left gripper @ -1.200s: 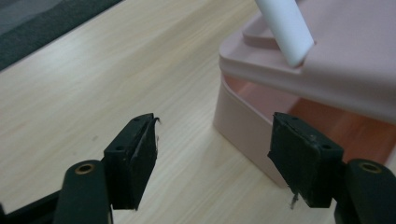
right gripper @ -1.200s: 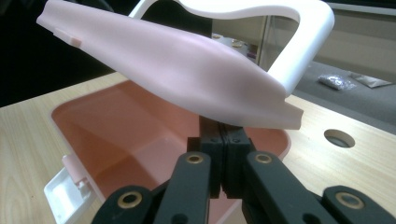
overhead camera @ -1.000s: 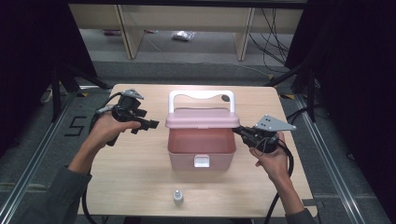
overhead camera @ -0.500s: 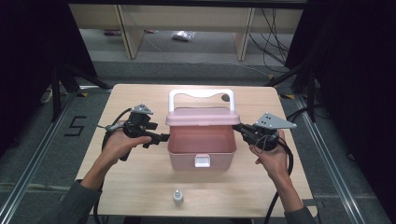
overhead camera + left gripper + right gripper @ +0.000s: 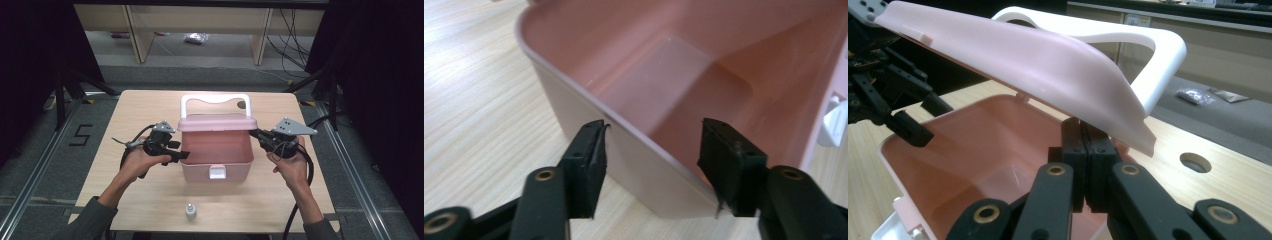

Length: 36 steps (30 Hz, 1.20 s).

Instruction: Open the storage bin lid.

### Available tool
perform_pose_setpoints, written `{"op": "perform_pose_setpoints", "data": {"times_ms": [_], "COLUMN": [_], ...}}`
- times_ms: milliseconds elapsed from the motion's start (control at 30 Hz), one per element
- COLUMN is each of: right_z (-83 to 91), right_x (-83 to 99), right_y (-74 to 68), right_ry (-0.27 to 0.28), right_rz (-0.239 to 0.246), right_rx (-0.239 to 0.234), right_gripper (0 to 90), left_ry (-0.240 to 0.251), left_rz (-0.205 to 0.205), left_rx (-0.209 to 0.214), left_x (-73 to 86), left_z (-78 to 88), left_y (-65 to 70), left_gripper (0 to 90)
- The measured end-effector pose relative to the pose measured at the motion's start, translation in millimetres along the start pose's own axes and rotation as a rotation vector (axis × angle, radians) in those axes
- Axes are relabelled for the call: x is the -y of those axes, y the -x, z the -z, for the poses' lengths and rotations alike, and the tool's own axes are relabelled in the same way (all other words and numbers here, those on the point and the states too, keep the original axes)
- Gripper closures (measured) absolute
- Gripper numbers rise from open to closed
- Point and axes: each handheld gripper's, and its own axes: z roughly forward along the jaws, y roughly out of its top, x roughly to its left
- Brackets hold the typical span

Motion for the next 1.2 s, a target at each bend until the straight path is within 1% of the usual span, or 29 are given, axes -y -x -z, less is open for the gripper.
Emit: {"op": "perform_pose_setpoints", "data": {"times_ms": [33, 67, 100, 167, 200, 233, 267, 300, 433, 467, 533, 567, 600, 633, 667, 700, 733, 767, 800, 833, 867, 900, 933, 967, 1000, 1033, 1067, 1100, 1200], "right_z": [-0.3, -0.4, -0.7, -2.2, -2.3, -2.6, -4.1, -6.7, -12.3, -12.6, -16.3, -17.7, -19.7, -20.7, -23.3, -24.0, -26.1, -27.3, -28.3, -29.7, -32.1, -33.5, -35.6, -36.9, -39.2, -41.4, -43.1, -44.9, -49.7], "right_x": [-0.7, -1.3, -1.9, -2.7, -3.3, -4.1, -4.2, -5.4, -6.9, -7.7, -9.1, -9.3, -9.3, -9.1, -8.6, -8.3, -8.2, -7.9, -7.4, -7.3, -6.4, -5.8, -5.7, -5.5, -5.5, -5.1, -5.3, -5.3, -6.7], "right_y": [0.8, 1.5, 2.3, 4.3, 3.8, 4.8, 4.8, 7.8, 10.6, 11.2, 15.4, 16.6, 19.4, 20.6, 23.4, 23.3, 25.7, 27.1, 27.3, 30.1, 31.6, 31.9, 34.9, 35.7, 38.2, 38.3, 41.8, 43.0, 47.5], "right_ry": [0.001, 0.006, 0.001, 0.017, 0.004, -0.001, 0.014, 0.013, 0.021, 0.011, 0.029, 0.023, 0.031, 0.021, 0.03, 0.016, 0.023, 0.031, 0.023, 0.023, 0.032, 0.027, 0.027, 0.016, 0.014, 0.009, 0.006, 0.005, -0.013], "right_rz": [0.004, 0.008, 0.002, 0.018, 0.004, 0.009, 0.001, 0.012, 0.0, -0.003, 0.01, -0.009, 0.0, -0.012, -0.003, -0.024, -0.014, -0.01, -0.028, -0.016, -0.025, -0.036, -0.019, -0.026, -0.012, -0.031, -0.02, -0.032, -0.026], "right_rx": [0.007, 0.017, 0.006, 0.012, 0.005, 0.007, 0.017, 0.015, 0.0, 0.008, 0.004, -0.011, -0.01, -0.011, -0.013, -0.014, -0.023, -0.012, -0.012, -0.017, -0.024, -0.012, -0.014, -0.012, -0.003, 0.009, 0.006, 0.011, 0.017], "right_gripper": [89.9, 89.9, 89.9, 89.9, 89.9, 90.0, 90.0, 90.0, 90.0, 90.0, 90.0, 90.0, 90.0, 90.0, 90.0, 90.0, 90.0, 90.0, 90.0, 90.0, 90.0, 90.0, 90.0, 90.0, 90.0, 90.0, 90.0, 90.0, 90.0], "left_ry": [0.008, 0.002, 0.0, 0.005, 0.005, 0.006, 0.004, 0.006, 0.018, 0.013, 0.015, 0.019, 0.019, 0.021, 0.018, 0.016, 0.017, 0.024, 0.015, 0.015, 0.015, 0.015, 0.029, 0.018, 0.015, 0.015, 0.016, 0.018, 0.017], "left_rz": [0.003, 0.006, 0.004, 0.002, 0.0, 0.0, 0.003, 0.002, 0.011, 0.008, 0.01, 0.01, 0.015, 0.018, 0.017, 0.021, 0.018, 0.025, 0.015, 0.013, 0.015, 0.014, 0.031, 0.02, 0.015, 0.017, 0.013, 0.012, 0.013], "left_rx": [-0.01, -0.004, -0.003, -0.005, -0.005, -0.004, -0.004, -0.001, -0.007, 0.002, 0.007, 0.01, 0.006, 0.0, 0.008, 0.009, 0.009, 0.008, 0.007, 0.004, 0.007, 0.008, 0.009, 0.01, 0.013, 0.009, 0.008, 0.007, 0.007], "left_x": [0.7, 0.8, 1.2, 1.6, 1.8, 1.9, 2.1, 2.1, 3.4, 3.3, 3.6, 3.6, 3.9, 4.0, 3.9, 4.0, 3.9, 4.0, 3.8, 3.8, 3.9, 3.9, 4.1, 3.9, 3.7, 3.7, 3.7, 3.8, 3.7], "left_z": [-0.1, 0.3, 0.6, 0.7, 0.8, 0.8, 1.0, 0.9, 1.2, 1.7, 2.6, 2.8, 3.3, 3.4, 3.6, 3.8, 3.8, 3.4, 3.9, 4.0, 4.0, 4.0, 3.2, 3.9, 4.2, 4.5, 4.7, 4.7, 4.7], "left_y": [1.2, 1.4, 1.6, 1.9, 1.7, 1.6, 1.9, 1.7, 2.3, 1.7, 1.2, 1.0, 1.6, 2.2, 1.8, 1.9, 1.7, 2.6, 2.3, 2.4, 2.3, 2.2, 3.2, 2.0, 1.2, 1.1, 0.6, 0.6, 1.1], "left_gripper": [45.5, 45.9, 46.2, 46.7, 46.8, 47.0, 47.1, 47.4, 48.2, 48.7, 49.5, 49.9, 50.2, 50.4, 50.5, 50.5, 50.5, 50.6, 50.8, 50.8, 50.8, 50.9, 50.8, 50.8, 50.8, 50.8, 51.2, 51.5, 51.9]}}
